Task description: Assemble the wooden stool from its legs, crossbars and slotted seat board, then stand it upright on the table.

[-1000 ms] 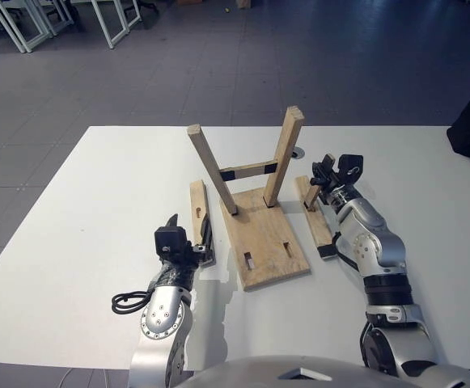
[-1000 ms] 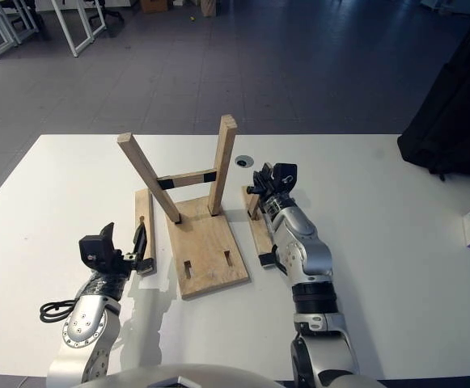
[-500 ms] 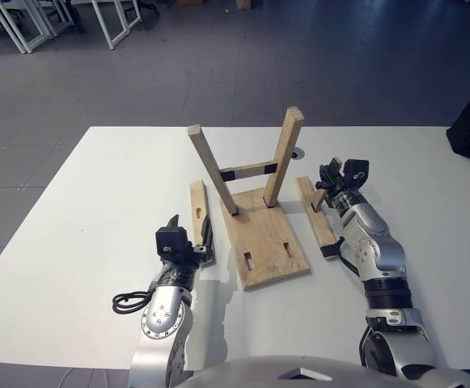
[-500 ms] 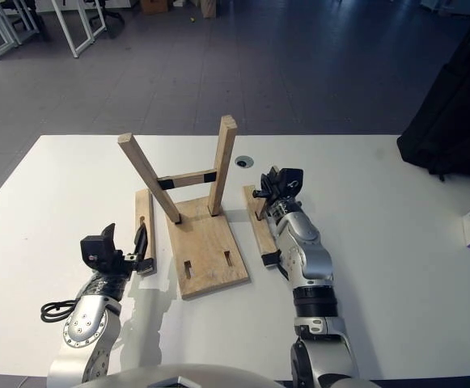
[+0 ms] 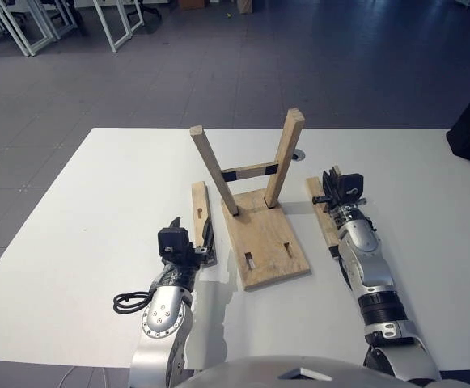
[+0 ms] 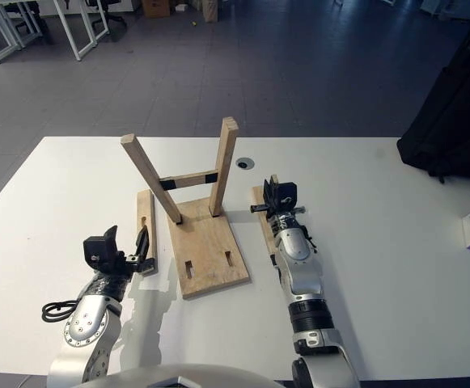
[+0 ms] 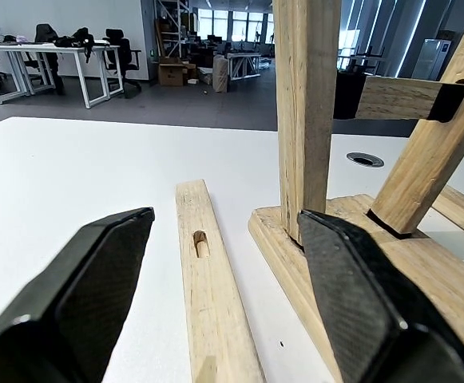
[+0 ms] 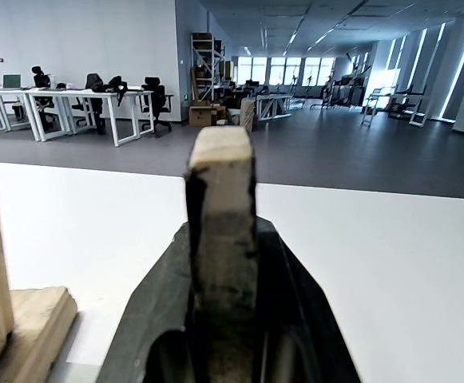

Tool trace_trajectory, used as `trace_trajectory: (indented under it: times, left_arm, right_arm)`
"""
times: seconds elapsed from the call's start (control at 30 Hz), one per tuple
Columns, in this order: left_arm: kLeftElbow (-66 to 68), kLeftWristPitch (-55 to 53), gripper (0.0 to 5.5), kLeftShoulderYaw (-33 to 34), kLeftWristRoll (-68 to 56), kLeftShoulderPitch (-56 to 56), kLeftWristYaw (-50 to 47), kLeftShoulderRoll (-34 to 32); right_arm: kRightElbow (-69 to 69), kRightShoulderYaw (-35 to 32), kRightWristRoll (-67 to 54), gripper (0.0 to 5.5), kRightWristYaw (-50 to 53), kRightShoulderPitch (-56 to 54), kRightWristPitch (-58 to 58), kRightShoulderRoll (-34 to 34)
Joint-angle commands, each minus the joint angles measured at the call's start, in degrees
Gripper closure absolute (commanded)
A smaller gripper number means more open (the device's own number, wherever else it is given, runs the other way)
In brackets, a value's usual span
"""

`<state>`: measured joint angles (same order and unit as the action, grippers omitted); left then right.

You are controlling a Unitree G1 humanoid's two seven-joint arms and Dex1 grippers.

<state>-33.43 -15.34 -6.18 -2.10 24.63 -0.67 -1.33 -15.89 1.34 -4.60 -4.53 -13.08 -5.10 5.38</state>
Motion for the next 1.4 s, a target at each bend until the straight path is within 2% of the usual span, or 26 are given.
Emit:
trace_trajectory:
  times: [0.03, 0.2, 0.47, 0.5, 0.67, 0.83, 1.03, 1.13, 1.2, 1.3, 1.4]
  left_arm:
    - [0.2, -0.7, 2.17, 0.2, -0.1, 0.4, -0.4, 0.5]
    - [0.4, -0.8, 2.17, 0.3, 0.0, 0.3, -0.4, 0.8]
    - [0.7, -0.7, 2.17, 0.5, 0.3, 0.2, -0.5, 1.0]
    - [0.8, -0.6, 2.17, 0.5, 0.4, 0.2, -0.5, 1.0]
    - [0.9, -0.7, 2.17, 0.6, 0.3, -0.2, -0.3, 0.8]
    - [0.9, -0.7, 2.17, 0.7, 0.5, -0.3, -0.2, 0.8]
    - [1.2, -0.8, 2.17, 0.4, 0.7, -0.6, 0.2, 0.4]
    - [1.6, -0.7, 2.17, 0.4, 0.7, -0.9, 0.2, 0.3]
    - [1.9, -0.7, 2.17, 0.4, 0.7, -1.3, 0.3, 0.4]
    - [2.3, -0.6, 2.17, 0.4, 0.7, -1.9, 0.1, 0.5]
    - [2.5, -0.6, 2.17, 0.7, 0.6, -2.2, 0.0, 0.7]
  right_arm:
    - [-9.2, -2.3, 0.8, 5.1, 1.2, 7.3, 0.8, 0.8]
    - [-11.7, -3.7, 0.0, 5.1, 1.2, 7.1, -1.1, 0.2]
    - [-1.8, -6.2, -1.0, 5.1, 1.6, -1.4, 1.0, 0.4]
    - [-1.7, -6.2, -1.0, 4.74, 1.4, -1.6, 1.3, 0.3]
    - [0.4, -6.2, -1.2, 3.81, 0.6, -0.5, 3.3, 0.0]
    - [9.9, -5.0, 0.3, 2.87, 0.7, -5.3, 9.1, 1.1]
    - [22.2, -5.0, 2.5, 2.8, 4.5, -17.9, 21.9, 1.8]
    - [20.3, -6.1, 2.0, 2.8, 5.9, -23.2, 27.0, 1.6]
    - [14.1, -5.6, 3.1, 2.8, 6.1, -24.2, 30.5, 2.3]
    - [2.6, -3.4, 6.5, 2.8, 6.2, -20.1, 29.0, 3.8]
    - [2.8, -3.7, 5.8, 2.8, 5.9, -16.9, 29.3, 2.6]
